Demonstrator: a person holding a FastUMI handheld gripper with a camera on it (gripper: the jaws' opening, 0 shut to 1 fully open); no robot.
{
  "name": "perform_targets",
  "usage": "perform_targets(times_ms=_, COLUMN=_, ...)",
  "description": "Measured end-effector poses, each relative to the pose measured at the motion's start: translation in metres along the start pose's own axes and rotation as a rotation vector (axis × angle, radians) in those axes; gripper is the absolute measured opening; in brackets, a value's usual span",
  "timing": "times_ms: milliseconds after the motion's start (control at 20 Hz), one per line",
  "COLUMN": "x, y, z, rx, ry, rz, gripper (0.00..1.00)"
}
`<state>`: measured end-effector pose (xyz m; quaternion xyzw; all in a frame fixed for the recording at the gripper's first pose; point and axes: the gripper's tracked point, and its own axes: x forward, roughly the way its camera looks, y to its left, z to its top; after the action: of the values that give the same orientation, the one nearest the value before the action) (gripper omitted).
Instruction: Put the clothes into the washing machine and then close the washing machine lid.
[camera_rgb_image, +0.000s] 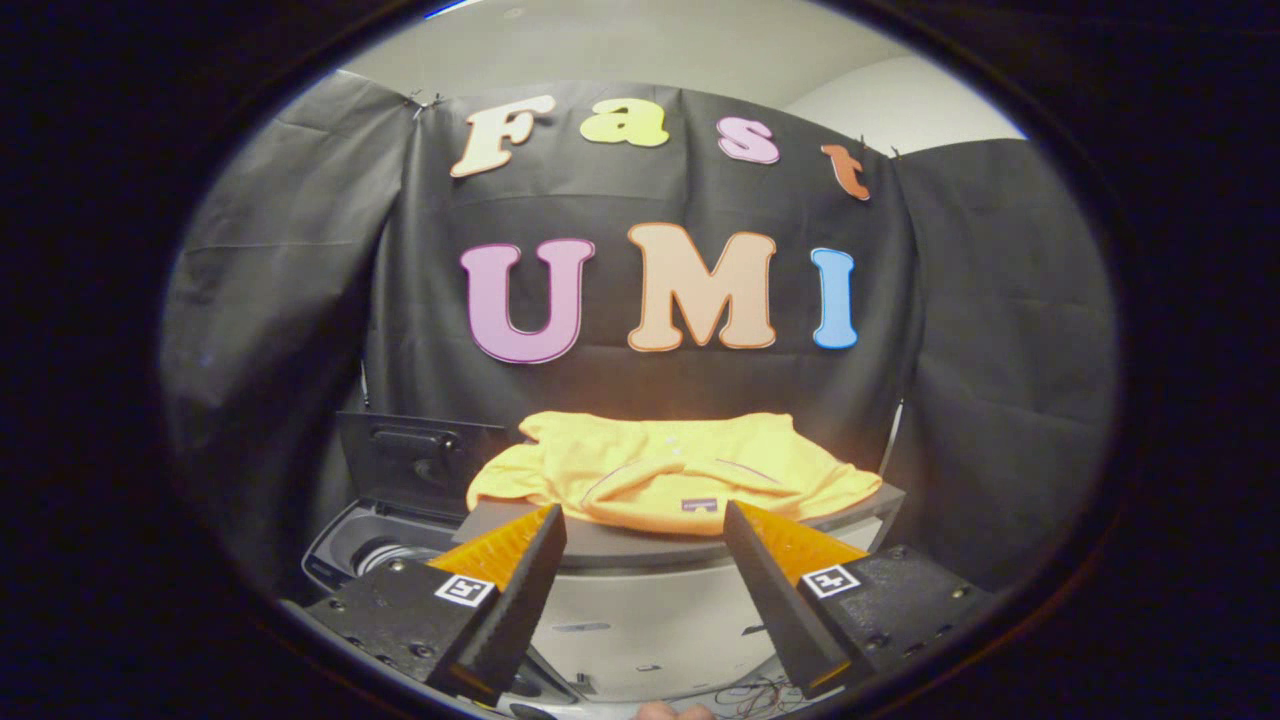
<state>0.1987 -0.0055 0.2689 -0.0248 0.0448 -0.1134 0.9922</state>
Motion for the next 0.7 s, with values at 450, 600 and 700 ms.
perform_targets(times_ms=450, x=0.097, y=-0.015, z=-0.001, rx=-0.005, ry=0.194, rz=-0.015, gripper=0.98)
perform_targets(times_ms=600, x=0.12, y=-0.024, z=-0.006, rx=0.012, ry=0.258, rz=-0.033, gripper=0.99)
perform_targets(times_ms=700, x=0.132, y=-0.024, z=-0.014, rx=0.025, ry=0.314, rz=-0.034, gripper=0.98)
